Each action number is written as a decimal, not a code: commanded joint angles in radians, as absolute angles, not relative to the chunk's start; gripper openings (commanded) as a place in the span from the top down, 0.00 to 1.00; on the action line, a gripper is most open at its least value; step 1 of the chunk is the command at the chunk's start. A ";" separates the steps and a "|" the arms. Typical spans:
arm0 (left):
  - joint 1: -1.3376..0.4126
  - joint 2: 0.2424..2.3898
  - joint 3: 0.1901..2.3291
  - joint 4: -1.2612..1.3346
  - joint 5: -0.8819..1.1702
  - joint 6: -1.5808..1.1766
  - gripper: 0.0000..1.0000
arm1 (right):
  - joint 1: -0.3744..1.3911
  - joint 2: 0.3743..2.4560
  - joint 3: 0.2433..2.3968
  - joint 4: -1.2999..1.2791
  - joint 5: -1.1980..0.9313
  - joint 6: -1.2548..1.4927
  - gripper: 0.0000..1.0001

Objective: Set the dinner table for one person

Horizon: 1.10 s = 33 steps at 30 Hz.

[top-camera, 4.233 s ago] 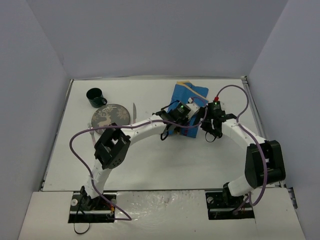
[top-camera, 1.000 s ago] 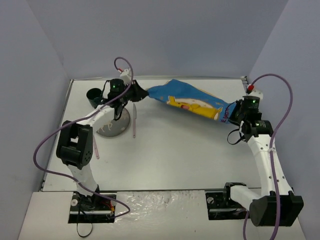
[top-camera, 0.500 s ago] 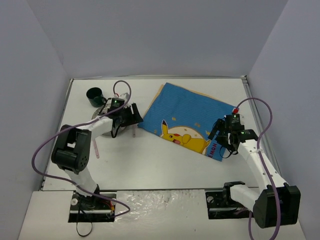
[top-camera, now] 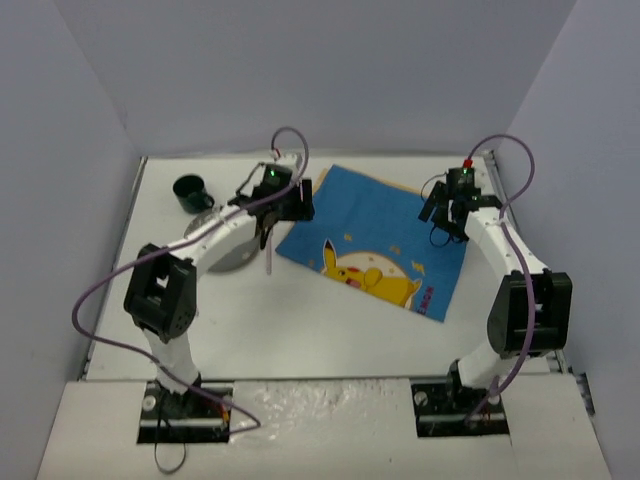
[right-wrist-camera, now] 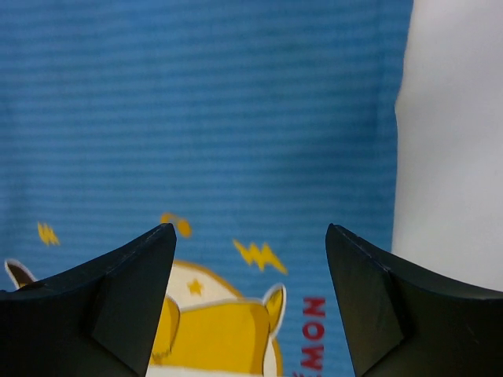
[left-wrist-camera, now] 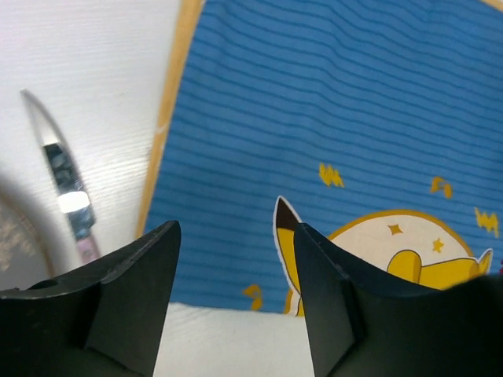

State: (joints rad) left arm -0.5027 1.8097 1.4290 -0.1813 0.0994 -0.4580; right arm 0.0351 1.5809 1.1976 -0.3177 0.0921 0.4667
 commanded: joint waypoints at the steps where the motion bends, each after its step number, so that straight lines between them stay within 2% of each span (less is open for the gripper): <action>1: -0.511 1.934 1.507 -0.191 0.039 -0.427 0.52 | -0.003 1.712 1.298 -0.195 0.127 0.412 0.28; 7: -0.511 2.052 1.552 -0.207 0.017 -0.430 0.58 | -0.093 1.854 1.315 -0.080 0.071 0.420 0.29; 12: -0.508 2.115 1.577 -0.209 0.009 -0.428 0.59 | -0.133 1.920 1.283 -0.052 0.060 0.437 0.28; 18: -0.487 2.205 1.645 -0.258 0.010 -0.443 0.59 | -0.195 1.950 1.237 -0.048 0.087 0.462 0.26; 26: -0.476 2.171 1.635 -0.275 -0.031 -0.447 0.58 | -0.250 1.924 1.214 -0.049 0.132 0.462 0.26; 31: -0.479 2.100 1.658 -0.269 -0.040 -0.416 0.41 | -0.207 1.825 1.230 -0.049 0.140 0.442 0.26; 33: -0.479 2.070 1.672 -0.258 -0.039 -0.408 0.39 | -0.175 1.779 1.236 -0.051 0.147 0.417 0.26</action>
State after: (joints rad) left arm -0.4967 2.1828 1.6386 -0.2203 0.0017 -0.4395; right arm -0.2390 1.9321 1.2221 -0.0478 0.1022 0.4464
